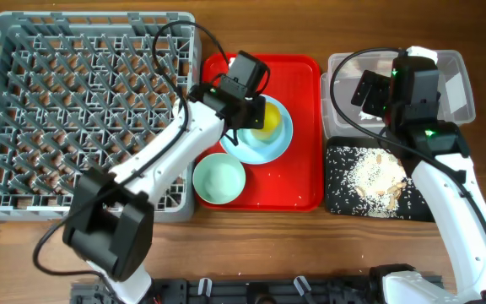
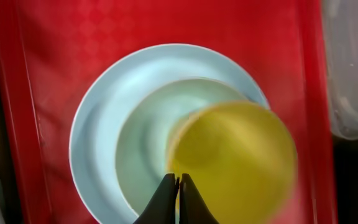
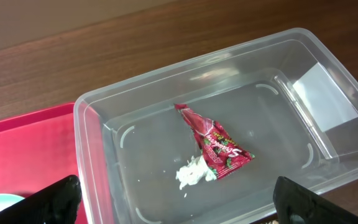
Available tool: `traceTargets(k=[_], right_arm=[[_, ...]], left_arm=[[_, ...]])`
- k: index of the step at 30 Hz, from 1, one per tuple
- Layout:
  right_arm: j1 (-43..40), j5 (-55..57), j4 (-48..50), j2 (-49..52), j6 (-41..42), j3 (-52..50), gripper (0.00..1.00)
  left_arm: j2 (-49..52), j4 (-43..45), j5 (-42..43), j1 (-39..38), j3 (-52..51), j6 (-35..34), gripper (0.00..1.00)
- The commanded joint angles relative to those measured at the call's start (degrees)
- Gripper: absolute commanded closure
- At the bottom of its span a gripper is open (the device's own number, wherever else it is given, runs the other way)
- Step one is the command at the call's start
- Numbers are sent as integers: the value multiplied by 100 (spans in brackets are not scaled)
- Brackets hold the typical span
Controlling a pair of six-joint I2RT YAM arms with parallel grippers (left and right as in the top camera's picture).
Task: Sort waste into correct bins and load items into the dishwasher rack
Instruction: 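Lower the left gripper and grasp the yellow cup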
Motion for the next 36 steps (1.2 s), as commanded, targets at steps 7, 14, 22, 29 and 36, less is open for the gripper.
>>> traceTargets(k=[7, 14, 22, 29, 36], right_arm=[[-28, -55, 4, 66, -44, 74, 0], [-28, -55, 4, 66, -42, 74, 0], [-28, -55, 4, 66, -44, 74, 0], [-28, -55, 4, 66, -44, 74, 0], [-28, -57, 2, 66, -39, 74, 0]], left_arm=[[-568, 20, -1447, -1043, -4, 70, 89], [-319, 133, -1106, -1025, -4, 31, 79], [107, 348, -922, -1025, -4, 494, 69], [111, 380, -372, -1023, -4, 1427, 62], [568, 680, -302, -1021, -4, 1425, 72]])
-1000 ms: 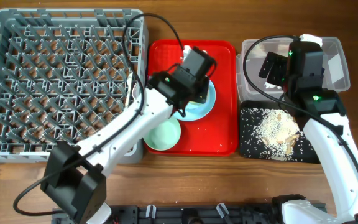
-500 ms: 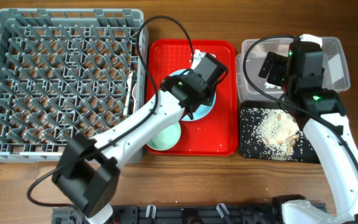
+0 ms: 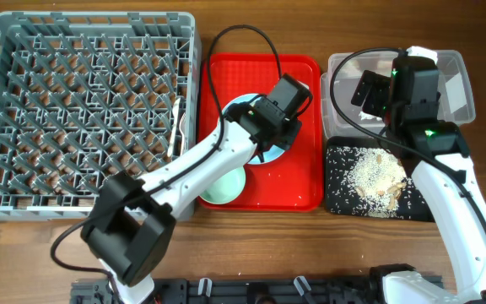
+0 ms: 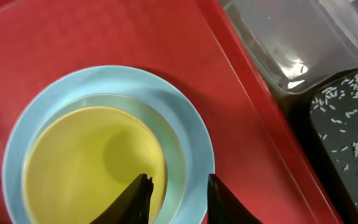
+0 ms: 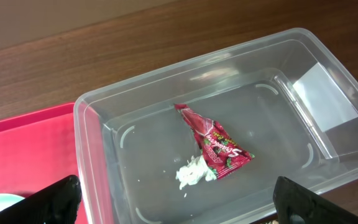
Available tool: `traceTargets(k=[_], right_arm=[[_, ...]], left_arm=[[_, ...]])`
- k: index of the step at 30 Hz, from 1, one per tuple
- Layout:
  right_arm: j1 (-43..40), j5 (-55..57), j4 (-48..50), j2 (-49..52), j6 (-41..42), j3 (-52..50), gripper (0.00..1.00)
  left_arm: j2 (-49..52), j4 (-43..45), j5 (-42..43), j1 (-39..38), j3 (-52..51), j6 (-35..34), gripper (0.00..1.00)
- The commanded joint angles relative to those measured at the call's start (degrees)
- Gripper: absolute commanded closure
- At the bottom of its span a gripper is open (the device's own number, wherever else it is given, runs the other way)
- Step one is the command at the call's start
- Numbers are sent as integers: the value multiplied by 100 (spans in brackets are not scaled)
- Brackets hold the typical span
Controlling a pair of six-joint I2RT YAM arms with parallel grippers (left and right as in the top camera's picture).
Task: Sort waste into correct bins and load items into the dishwasher rack
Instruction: 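Lower the left gripper and grasp the yellow cup, then lift the yellow cup left and place it in the grey rack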
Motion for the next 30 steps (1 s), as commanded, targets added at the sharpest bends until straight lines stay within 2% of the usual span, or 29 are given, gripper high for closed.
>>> traceTargets(k=[1, 3, 5, 7, 11, 16, 23, 30], right_arm=[[-28, -52, 7, 66, -39, 74, 0], [-28, -52, 4, 66, -42, 74, 0], [-28, -52, 7, 66, -39, 74, 0], [-28, -52, 7, 66, -42, 74, 0], [-28, -52, 7, 66, -42, 74, 0], [-28, -52, 7, 66, -42, 74, 0], [-28, -52, 7, 66, -42, 74, 0], [-28, -52, 7, 66, -42, 74, 0]], left_arm=[[411, 142, 101, 24, -7, 133, 72], [496, 192, 101, 33, -7, 133, 72], [511, 195, 79, 33, -4, 131, 78], [511, 197, 37, 37, -4, 129, 80], [505, 195, -221, 37, -4, 125, 96], [498, 197, -267, 37, -4, 109, 96], [317, 107, -892, 39, -4, -90, 96], [-1147, -87, -929, 120, -4, -236, 96]])
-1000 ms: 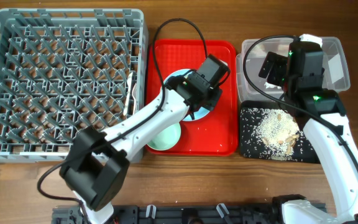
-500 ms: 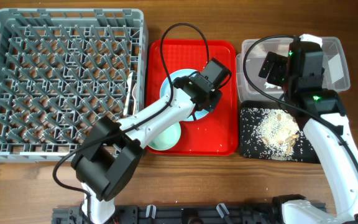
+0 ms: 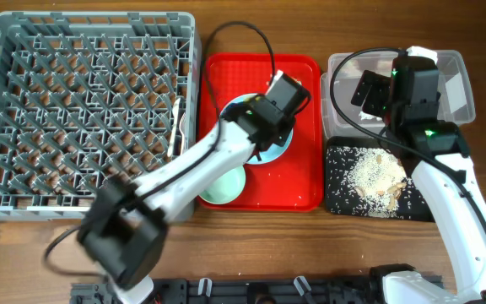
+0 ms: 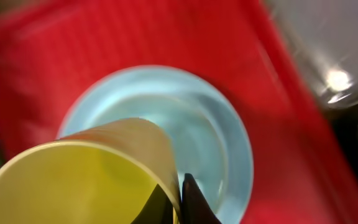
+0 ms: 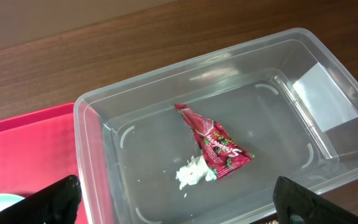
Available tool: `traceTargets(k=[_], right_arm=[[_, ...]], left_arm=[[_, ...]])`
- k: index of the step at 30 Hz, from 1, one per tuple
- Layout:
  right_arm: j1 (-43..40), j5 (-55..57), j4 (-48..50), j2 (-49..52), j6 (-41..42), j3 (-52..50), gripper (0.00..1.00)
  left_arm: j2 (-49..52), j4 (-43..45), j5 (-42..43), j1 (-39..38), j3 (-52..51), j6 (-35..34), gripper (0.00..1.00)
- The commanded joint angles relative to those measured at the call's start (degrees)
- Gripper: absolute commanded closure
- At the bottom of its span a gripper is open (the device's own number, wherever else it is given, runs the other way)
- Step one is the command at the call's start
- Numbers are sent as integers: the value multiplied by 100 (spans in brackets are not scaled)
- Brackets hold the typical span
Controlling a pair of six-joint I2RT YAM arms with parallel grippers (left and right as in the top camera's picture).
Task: Sort waste into correct bins and load items into the dishwasher rack
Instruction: 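Lift the yellow cup left and place it in the grey rack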
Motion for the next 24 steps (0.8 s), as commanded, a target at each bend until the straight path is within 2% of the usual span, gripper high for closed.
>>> traceTargets(k=[1, 3, 5, 7, 9, 12, 13, 15, 17, 19, 21, 24], right_arm=[[-28, -52, 7, 66, -44, 74, 0], [-28, -52, 7, 66, -42, 74, 0], [-28, -52, 7, 66, -42, 74, 0], [-28, -52, 7, 66, -42, 74, 0], [-28, -52, 7, 66, -42, 74, 0], [-28, -52, 7, 66, -42, 74, 0], [-28, -52, 7, 66, -44, 74, 0], [-28, -52, 7, 66, -42, 74, 0], [-28, -52, 7, 66, -44, 74, 0], [-28, -52, 7, 66, -42, 74, 0], [-28, -52, 7, 66, -42, 74, 0], [-28, -52, 7, 66, -42, 74, 0]], left_arm=[[-1174, 13, -157, 192, 9, -118, 96], [-1561, 13, 28, 490, 9, -107, 96], [-1827, 15, 780, 1036, 9, -94, 96], [-1910, 26, 2337, 1939, 9, -96, 96], [-1788, 107, 4328, 2942, 9, -96, 96], [-1333, 647, 7071, 4275, 9, -275, 96], [-1056, 1180, 8026, 4717, 9, -745, 96], [-638, 2203, 8966, 5141, 9, -1626, 96], [-122, 3663, 9630, 5381, 9, -2739, 96], [417, 5034, 9763, 5427, 9, -3917, 96], [887, 6008, 9746, 5407, 9, -4697, 96], [1497, 6487, 9680, 5309, 9, -5049, 96]])
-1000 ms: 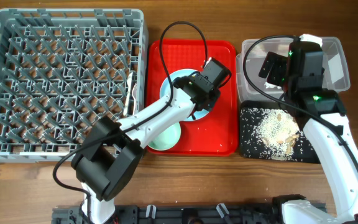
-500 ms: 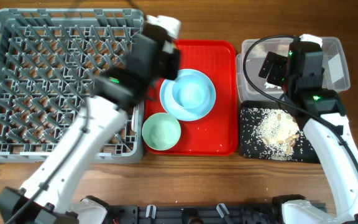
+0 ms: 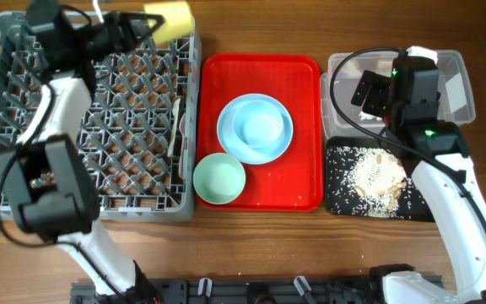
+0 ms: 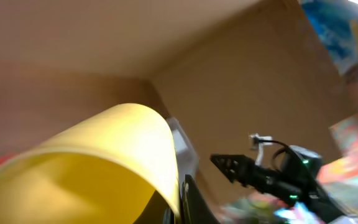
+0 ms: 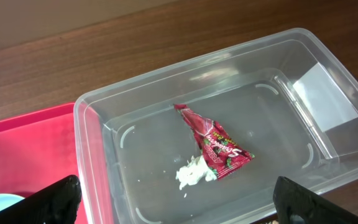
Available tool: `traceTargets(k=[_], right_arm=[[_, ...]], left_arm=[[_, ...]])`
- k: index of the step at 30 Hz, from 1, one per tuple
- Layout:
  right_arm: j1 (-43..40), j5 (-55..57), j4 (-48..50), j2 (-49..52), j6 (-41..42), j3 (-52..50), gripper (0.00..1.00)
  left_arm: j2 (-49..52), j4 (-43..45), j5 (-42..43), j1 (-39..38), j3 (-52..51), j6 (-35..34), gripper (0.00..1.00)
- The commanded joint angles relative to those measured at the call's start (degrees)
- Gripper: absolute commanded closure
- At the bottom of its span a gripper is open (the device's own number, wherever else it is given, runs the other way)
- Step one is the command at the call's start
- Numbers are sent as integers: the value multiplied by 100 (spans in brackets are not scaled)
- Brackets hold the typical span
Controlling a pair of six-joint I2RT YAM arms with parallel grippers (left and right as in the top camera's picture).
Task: Sort waste into correct bins and load items into the dishwasher rack
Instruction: 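Lift the yellow cup left and place it in the grey rack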
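A yellow cup (image 3: pixel 170 19) hangs tilted over the far right corner of the grey dishwasher rack (image 3: pixel 24 181), and my left gripper (image 3: pixel 146 23) is shut on its rim. In the left wrist view the cup (image 4: pixel 86 168) fills the lower left, and the gripper (image 4: pixel 178 204) pinches its wall. A blue plate (image 3: pixel 229 139) with a small blue bowl (image 3: pixel 261 127) in it sits on the red tray (image 3: pixel 302 76), beside a green bowl (image 3: pixel 219 178). My right gripper (image 5: pixel 179 208) hangs open over the clear bin (image 5: pixel 98 124), which holds a red wrapper (image 5: pixel 217 145).
A black tray (image 3: pixel 344 198) with rice and food scraps lies in front of the clear bin (image 3: pixel 458 84). A pale utensil (image 3: pixel 175 127) stands in the rack's right edge. A white scrap (image 5: pixel 190 175) lies by the wrapper.
My left gripper has moved with the yellow cup from above the blue plate on the red tray to the far right corner of the rack. The right arm has not moved.
My left gripper was shut at the yellow cup's edge while the cup sat in the blue plate. Then it stood open astride the rim, then shut on the rim with the cup raised. Now the cup is at the rack's far corner.
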Motion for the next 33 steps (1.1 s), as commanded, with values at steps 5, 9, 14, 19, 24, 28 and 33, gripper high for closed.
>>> traceTargets(k=[5, 9, 14, 19, 24, 28, 33], right_arm=[[-28, -52, 4, 66, -42, 72, 0], [-28, -52, 4, 66, -42, 72, 0], [-28, -52, 9, 66, -42, 72, 0], [-28, -52, 11, 66, -42, 72, 0], [-28, -52, 9, 66, -42, 72, 0], [-28, -55, 9, 66, -42, 72, 0], [-28, -52, 11, 66, -44, 72, 0]], left_arm=[[1069, 267, -50, -306, 17, -999, 96], [1338, 577, -234, -448, 17, -960, 96], [1344, 505, -216, -374, 17, -951, 96], [1346, -522, -332, -282, 17, -57, 96], [1346, -1499, -903, -79, 17, 601, 83], [1346, -1888, -990, 44, 17, 1169, 67], [1346, -2184, -1010, 164, 17, 1408, 71]])
